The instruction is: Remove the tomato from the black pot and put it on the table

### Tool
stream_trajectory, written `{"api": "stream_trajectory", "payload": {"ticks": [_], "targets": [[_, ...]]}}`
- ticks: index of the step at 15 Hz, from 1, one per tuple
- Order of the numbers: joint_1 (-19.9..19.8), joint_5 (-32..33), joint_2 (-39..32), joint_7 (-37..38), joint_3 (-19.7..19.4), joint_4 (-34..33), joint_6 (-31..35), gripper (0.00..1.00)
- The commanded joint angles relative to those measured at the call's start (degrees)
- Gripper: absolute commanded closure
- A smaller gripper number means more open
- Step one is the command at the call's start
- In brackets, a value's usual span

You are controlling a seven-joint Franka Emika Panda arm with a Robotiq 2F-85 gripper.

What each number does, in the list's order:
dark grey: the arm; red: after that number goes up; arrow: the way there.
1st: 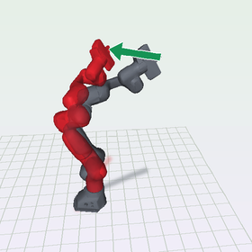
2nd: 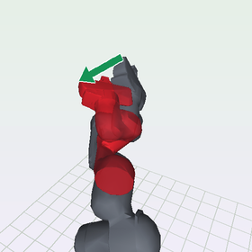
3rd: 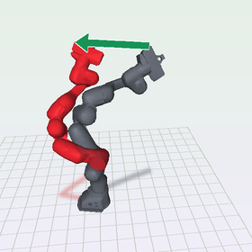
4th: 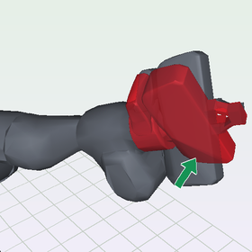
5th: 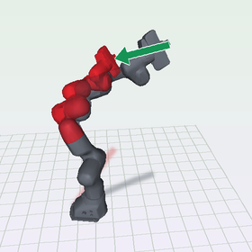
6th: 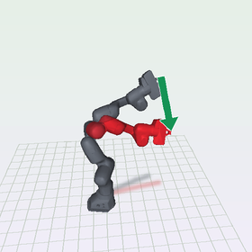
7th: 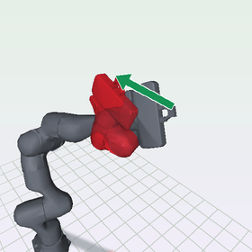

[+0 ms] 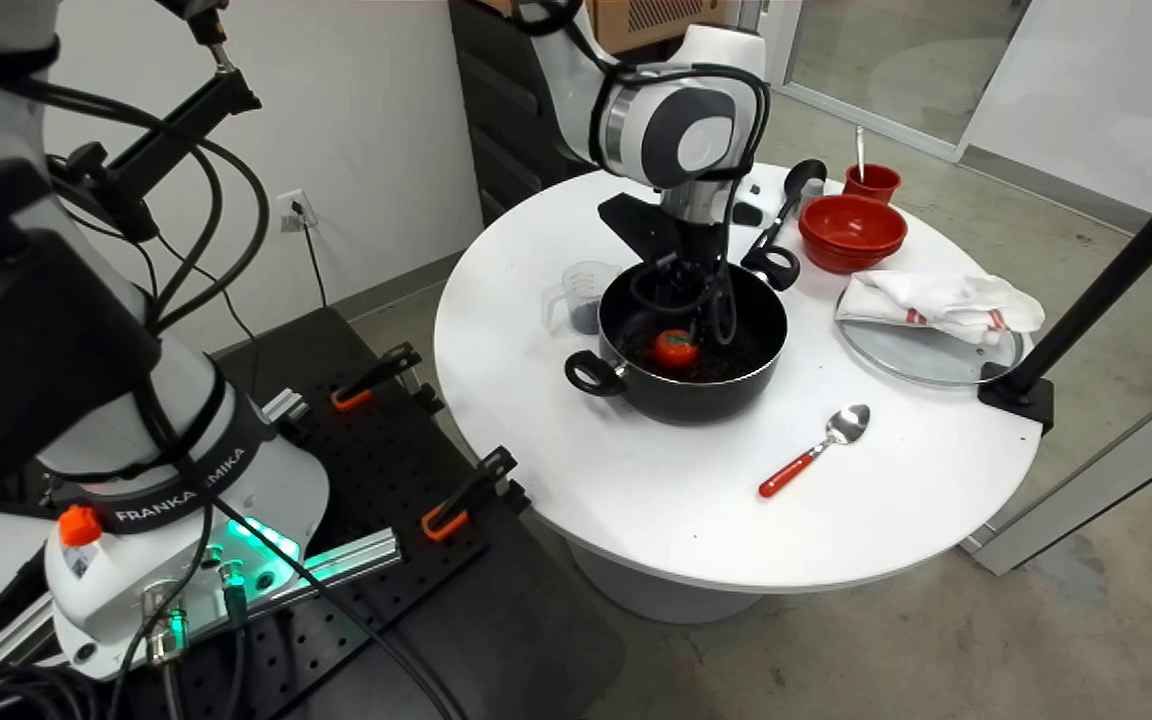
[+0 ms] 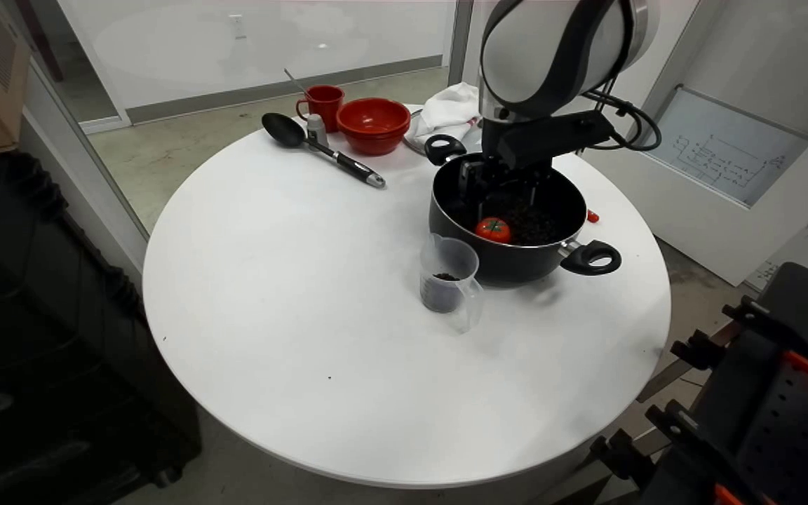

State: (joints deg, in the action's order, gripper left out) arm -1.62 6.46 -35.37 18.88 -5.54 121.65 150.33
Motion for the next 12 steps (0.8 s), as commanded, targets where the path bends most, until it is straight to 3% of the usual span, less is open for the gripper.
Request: {"api": "stream_trajectory", "payload": {"ticks": [1,6,7,8,12], "targets": [[0.68,-2.10,-3.92,-1.97,-0.92,-2.64,2.87,0.00],[1.82,-1.90,-8.17,-1.38,-2.19,-4.49,5.70,0.00],[1.91,-2.03,-8.76,-1.42,-2.24,-4.85,5.87,0.25],[1.93,-2.23,-9.09,-1.51,-2.19,-5.12,5.95,0.26],[1.82,-2.76,-9.54,-1.87,-1.89,-5.80,5.69,0.56]]}}
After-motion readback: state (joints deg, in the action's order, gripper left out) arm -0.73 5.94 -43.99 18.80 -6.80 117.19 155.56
